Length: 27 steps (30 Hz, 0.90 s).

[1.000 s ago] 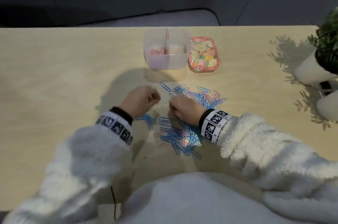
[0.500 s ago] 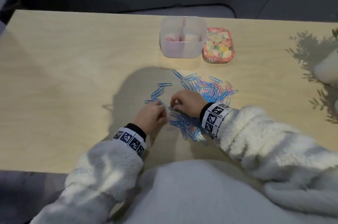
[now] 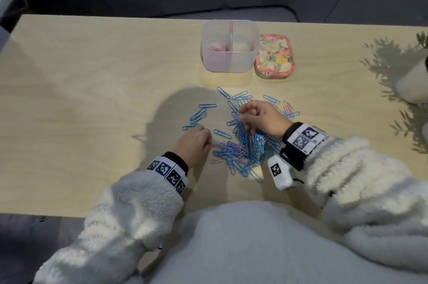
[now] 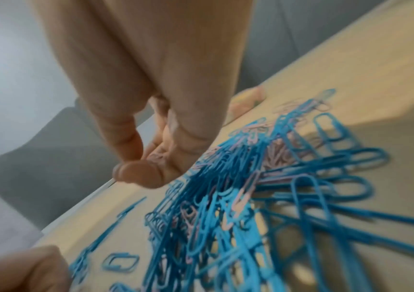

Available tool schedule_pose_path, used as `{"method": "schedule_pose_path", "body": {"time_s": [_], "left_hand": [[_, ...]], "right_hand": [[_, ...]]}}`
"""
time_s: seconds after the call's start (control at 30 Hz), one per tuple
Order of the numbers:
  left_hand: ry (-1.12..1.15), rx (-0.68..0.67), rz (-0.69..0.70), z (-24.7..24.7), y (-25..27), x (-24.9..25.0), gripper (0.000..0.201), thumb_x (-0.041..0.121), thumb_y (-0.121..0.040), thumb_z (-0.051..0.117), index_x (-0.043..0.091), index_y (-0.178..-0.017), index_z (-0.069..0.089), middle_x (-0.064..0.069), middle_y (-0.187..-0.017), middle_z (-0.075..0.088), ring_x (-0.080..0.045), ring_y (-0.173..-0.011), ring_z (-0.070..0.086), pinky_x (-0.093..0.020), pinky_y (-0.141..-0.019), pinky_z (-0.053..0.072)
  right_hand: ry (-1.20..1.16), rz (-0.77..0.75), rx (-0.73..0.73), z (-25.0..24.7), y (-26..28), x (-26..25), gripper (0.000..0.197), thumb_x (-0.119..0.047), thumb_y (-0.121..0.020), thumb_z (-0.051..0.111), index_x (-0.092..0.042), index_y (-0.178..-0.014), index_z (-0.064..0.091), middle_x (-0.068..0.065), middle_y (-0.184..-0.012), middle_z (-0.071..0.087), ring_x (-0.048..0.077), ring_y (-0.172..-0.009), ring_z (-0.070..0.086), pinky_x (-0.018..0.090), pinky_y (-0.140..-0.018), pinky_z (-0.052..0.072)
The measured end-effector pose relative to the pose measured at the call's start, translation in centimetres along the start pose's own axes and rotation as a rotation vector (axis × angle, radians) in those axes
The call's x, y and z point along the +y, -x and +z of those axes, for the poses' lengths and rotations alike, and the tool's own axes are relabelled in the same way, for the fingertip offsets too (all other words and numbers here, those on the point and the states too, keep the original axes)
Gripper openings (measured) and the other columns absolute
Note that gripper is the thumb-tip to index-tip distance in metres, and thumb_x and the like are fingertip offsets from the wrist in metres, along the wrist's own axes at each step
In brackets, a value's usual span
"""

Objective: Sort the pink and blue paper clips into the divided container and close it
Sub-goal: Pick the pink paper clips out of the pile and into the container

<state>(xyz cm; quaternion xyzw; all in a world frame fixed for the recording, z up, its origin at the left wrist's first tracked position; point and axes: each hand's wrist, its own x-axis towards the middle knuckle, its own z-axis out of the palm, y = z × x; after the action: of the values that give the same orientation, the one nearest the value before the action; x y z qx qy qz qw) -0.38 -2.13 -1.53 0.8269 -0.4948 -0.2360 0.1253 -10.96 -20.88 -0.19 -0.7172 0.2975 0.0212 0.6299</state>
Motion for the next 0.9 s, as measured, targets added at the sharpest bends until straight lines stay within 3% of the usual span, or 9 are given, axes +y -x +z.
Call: {"method": "schedule_pose_path", "body": {"time_s": [0.07,0.17,0.23,0.33,0.47,0.57,0.67,0.83,0.9], "left_hand": [[-0.035,0.017,0.038,0.1,0.0,0.2,0.012,0.005,-0.085,0.049,0.003,-0.088,0.061,-0.015,-0.096,0.060,-0.031,-0.090,0.056,-0.037,-0.078,0.042],[-0.015,0.044,0.075,0.2,-0.1,0.3,0.014,0.009,-0.091,0.046,0.005,-0.095,0.059,-0.013,-0.096,0.062,-0.030,-0.093,0.057,-0.039,-0.078,0.045],[0.025,0.056,0.046,0.3,-0.1,0.1,0.018,0.016,-0.094,0.046,0.007,-0.102,0.059,-0.011,-0.101,0.060,-0.027,-0.094,0.056,-0.036,-0.081,0.043],[0.133,0.066,-0.056,0.0,-0.3,-0.1,0.016,0.016,-0.092,0.049,0.007,-0.099,0.061,-0.010,-0.101,0.055,-0.023,-0.094,0.052,-0.030,-0.081,0.038],[0.305,0.086,-0.188,-0.9,-0.7,0.0,0.016,0.019,-0.094,0.043,0.009,-0.086,0.053,-0.004,-0.079,0.055,-0.021,-0.074,0.050,-0.030,-0.064,0.035],[0.430,0.010,-0.188,-0.9,-0.7,0.0,0.014,0.018,-0.096,0.044,0.011,-0.087,0.052,0.003,-0.072,0.057,-0.012,-0.066,0.052,-0.028,-0.065,0.040],[0.427,-0.052,-0.136,-0.5,-0.5,0.4,0.016,0.009,-0.096,0.038,0.009,-0.098,0.054,-0.003,-0.085,0.062,-0.019,-0.080,0.059,-0.032,-0.078,0.044],[0.179,-0.053,-0.063,0.3,-0.5,0.8,0.016,0.019,-0.093,0.048,0.008,-0.101,0.056,-0.009,-0.102,0.061,-0.025,-0.093,0.057,-0.029,-0.077,0.039],[0.088,-0.039,-0.050,0.4,-0.5,0.6,0.014,0.018,-0.092,0.050,0.007,-0.098,0.055,-0.011,-0.104,0.060,-0.026,-0.096,0.056,-0.030,-0.078,0.039]], "right_hand": [[-0.137,0.082,-0.028,-0.4,0.6,0.1,0.020,0.006,-0.089,0.044,-0.010,-0.089,0.057,-0.003,-0.049,0.055,0.004,-0.038,0.052,0.018,-0.036,0.043],[-0.071,0.188,-0.018,-0.2,1.3,-0.2,0.031,0.001,-0.089,0.034,-0.009,-0.071,0.058,0.006,-0.058,0.047,0.007,-0.034,0.044,0.017,-0.034,0.030],[0.148,0.140,-0.015,0.4,1.7,-0.3,0.027,-0.008,-0.090,0.043,-0.007,-0.067,0.058,0.002,-0.055,0.045,0.004,-0.034,0.039,0.019,-0.038,0.029],[0.569,-0.049,-0.069,1.7,2.2,0.4,0.018,-0.031,-0.081,0.067,-0.014,-0.077,0.062,-0.009,-0.059,0.047,0.003,-0.053,0.043,0.023,-0.054,0.034],[0.925,-0.077,-0.119,2.9,2.6,1.5,0.023,-0.041,-0.081,0.065,-0.020,-0.090,0.061,-0.006,-0.084,0.062,0.014,-0.078,0.053,0.025,-0.066,0.033],[0.870,-0.048,-0.024,1.8,2.6,1.9,0.012,-0.030,-0.085,0.060,-0.018,-0.084,0.061,0.000,-0.091,0.066,0.021,-0.088,0.060,0.028,-0.070,0.039],[0.779,-0.011,0.027,0.3,2.7,2.2,0.012,-0.024,-0.085,0.060,-0.013,-0.082,0.063,0.006,-0.084,0.067,0.026,-0.085,0.062,0.032,-0.071,0.044],[0.837,-0.088,0.156,0.5,3.3,1.4,0.012,-0.021,-0.084,0.057,-0.017,-0.094,0.061,-0.009,-0.064,0.045,0.019,-0.074,0.047,0.029,-0.065,0.033],[0.856,-0.125,0.110,1.5,3.3,1.0,0.013,-0.025,-0.086,0.056,-0.019,-0.095,0.062,-0.011,-0.069,0.046,0.017,-0.077,0.048,0.027,-0.068,0.032]]}}
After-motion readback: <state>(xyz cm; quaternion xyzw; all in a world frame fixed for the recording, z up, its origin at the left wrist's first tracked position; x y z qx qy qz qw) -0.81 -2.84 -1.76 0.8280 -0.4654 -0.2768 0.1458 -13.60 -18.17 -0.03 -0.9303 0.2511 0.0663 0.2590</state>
